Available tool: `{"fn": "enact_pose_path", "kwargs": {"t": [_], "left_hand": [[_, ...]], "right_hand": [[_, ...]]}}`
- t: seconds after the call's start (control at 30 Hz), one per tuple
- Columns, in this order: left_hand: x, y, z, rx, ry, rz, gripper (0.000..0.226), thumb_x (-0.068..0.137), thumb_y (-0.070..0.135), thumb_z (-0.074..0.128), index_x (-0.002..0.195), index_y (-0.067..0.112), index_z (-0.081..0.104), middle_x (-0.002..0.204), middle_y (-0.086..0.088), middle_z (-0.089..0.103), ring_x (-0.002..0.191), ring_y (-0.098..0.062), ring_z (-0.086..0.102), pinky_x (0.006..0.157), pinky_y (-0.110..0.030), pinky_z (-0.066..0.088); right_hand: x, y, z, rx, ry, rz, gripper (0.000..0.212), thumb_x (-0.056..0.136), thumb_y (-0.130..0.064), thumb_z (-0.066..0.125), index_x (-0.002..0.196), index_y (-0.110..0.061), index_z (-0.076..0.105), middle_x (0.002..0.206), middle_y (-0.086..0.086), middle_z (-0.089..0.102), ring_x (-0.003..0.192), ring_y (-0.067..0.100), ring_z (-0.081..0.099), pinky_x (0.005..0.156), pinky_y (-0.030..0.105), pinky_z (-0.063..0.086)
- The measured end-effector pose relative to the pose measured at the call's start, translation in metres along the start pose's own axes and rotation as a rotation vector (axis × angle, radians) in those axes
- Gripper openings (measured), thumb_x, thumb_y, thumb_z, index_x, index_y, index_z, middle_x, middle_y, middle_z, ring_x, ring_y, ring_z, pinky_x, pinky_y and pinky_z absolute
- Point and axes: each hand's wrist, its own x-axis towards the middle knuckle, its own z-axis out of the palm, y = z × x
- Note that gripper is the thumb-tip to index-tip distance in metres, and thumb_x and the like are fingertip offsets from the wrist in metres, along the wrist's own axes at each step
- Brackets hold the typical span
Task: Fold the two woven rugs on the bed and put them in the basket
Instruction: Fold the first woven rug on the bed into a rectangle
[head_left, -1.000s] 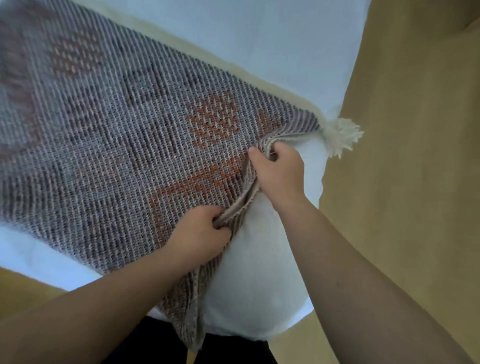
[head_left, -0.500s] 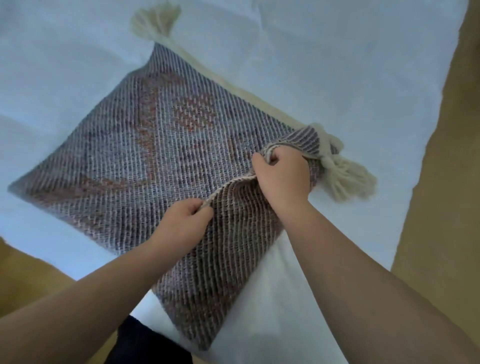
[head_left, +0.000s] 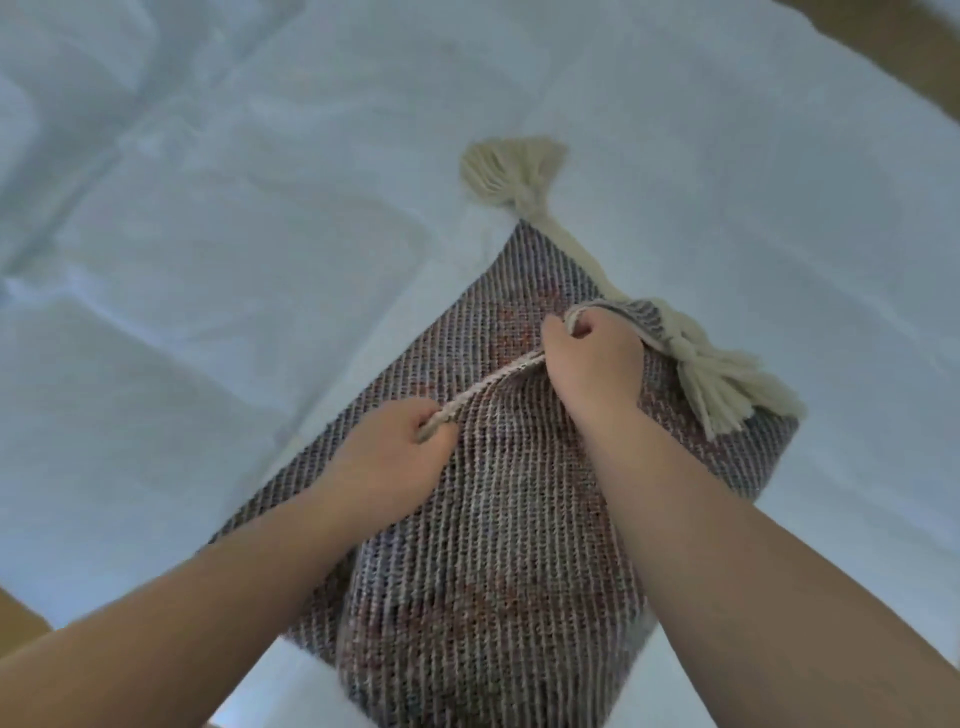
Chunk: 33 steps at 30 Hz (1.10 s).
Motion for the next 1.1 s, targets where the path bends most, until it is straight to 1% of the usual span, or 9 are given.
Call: {"fn": "enact_pose_path", "kwargs": {"t": [0.1,0.23,0.3,0.4,0.53,0.67,0.77,0.9,1.1], "left_hand": [[0.019,-0.012,-0.034,-0.005,0.014,-0.015,0.034,0.096,0.045,0.054,0.083,0.014,0.059,0.058,0.002,0.048,0.052,-0.016,0.044,0.056,-0.031,0.032],[0.018,-0.052,-0.050,0.042,-0.314,-0.085,0.043,0.090,0.059,0.057,0.075,0.019,0.052,0.061,0.003,0.049,0.052,-0.014,0.045,0.057,-0.031,0.039],[0.015,-0.075,-0.051,0.050,-0.378,-0.124,0.034,0.091,0.055,0.061,0.090,0.021,0.063,0.080,-0.003,0.069,0.069,-0.020,0.065,0.073,-0.039,0.056],[0.009,-0.088,-0.056,0.019,-0.311,-0.116,0.030,0.091,0.057,0.058,0.098,0.030,0.068,0.093,0.002,0.074,0.085,-0.016,0.071,0.087,-0.045,0.055],[-0.002,-0.096,-0.069,0.140,-0.287,-0.188,0.062,0.087,0.072,0.048,0.072,0.014,0.061,0.062,0.001,0.060,0.057,-0.017,0.057,0.065,-0.033,0.047],[-0.012,-0.099,-0.073,0.374,-0.188,-0.181,0.061,0.093,0.068,0.043,0.062,0.016,0.041,0.057,-0.002,0.042,0.052,-0.019,0.042,0.054,-0.031,0.036],[-0.013,-0.101,-0.072,0.526,-0.114,-0.126,0.058,0.096,0.066,0.037,0.063,0.019,0.044,0.061,0.001,0.050,0.057,-0.016,0.049,0.057,-0.029,0.042],[-0.012,-0.106,-0.067,0.643,-0.039,-0.105,0.051,0.097,0.064,0.036,0.070,0.023,0.050,0.067,0.004,0.056,0.063,-0.012,0.051,0.055,-0.029,0.038],[-0.026,-0.129,-0.077,0.346,-0.258,-0.204,0.059,0.087,0.072,0.049,0.070,0.017,0.059,0.065,0.001,0.061,0.057,-0.019,0.056,0.058,-0.035,0.046]], "right_hand": [[0.016,-0.026,0.021,-0.010,-0.007,-0.010,0.044,0.092,-0.033,0.057,0.063,-0.020,0.027,0.060,-0.003,0.030,0.054,0.015,0.028,0.052,0.035,0.021],[0.032,-0.033,0.046,-0.058,-0.047,0.018,0.039,0.093,-0.034,0.056,0.067,-0.019,0.032,0.063,-0.001,0.034,0.057,0.016,0.031,0.053,0.034,0.024],[0.035,-0.031,0.055,-0.060,-0.068,0.027,0.035,0.093,-0.035,0.056,0.070,-0.017,0.036,0.065,-0.001,0.037,0.058,0.016,0.033,0.053,0.033,0.025],[0.036,-0.030,0.064,-0.085,-0.065,-0.006,0.034,0.094,-0.034,0.055,0.072,-0.016,0.036,0.066,-0.001,0.036,0.057,0.014,0.031,0.053,0.031,0.024],[0.035,-0.037,0.074,-0.164,-0.034,-0.044,0.034,0.095,-0.036,0.053,0.070,-0.016,0.040,0.066,-0.002,0.039,0.059,0.015,0.035,0.053,0.033,0.025],[0.020,-0.044,0.084,-0.138,0.000,-0.048,0.027,0.098,-0.042,0.050,0.096,-0.017,0.060,0.086,-0.005,0.057,0.084,0.018,0.054,0.070,0.030,0.034],[-0.021,-0.039,0.098,-0.163,-0.108,-0.254,0.038,0.098,-0.049,0.050,0.119,-0.020,0.061,0.119,-0.002,0.061,0.114,0.019,0.053,0.092,0.033,0.042],[-0.074,-0.015,0.119,-0.417,-0.246,-0.681,0.051,0.092,-0.058,0.051,0.124,-0.021,0.066,0.136,0.002,0.059,0.134,0.030,0.043,0.112,0.050,0.029],[-0.082,-0.007,0.127,-0.560,-0.372,-0.772,0.066,0.090,-0.068,0.041,0.135,-0.022,0.058,0.152,0.009,0.045,0.146,0.032,0.028,0.117,0.060,0.013]]}}
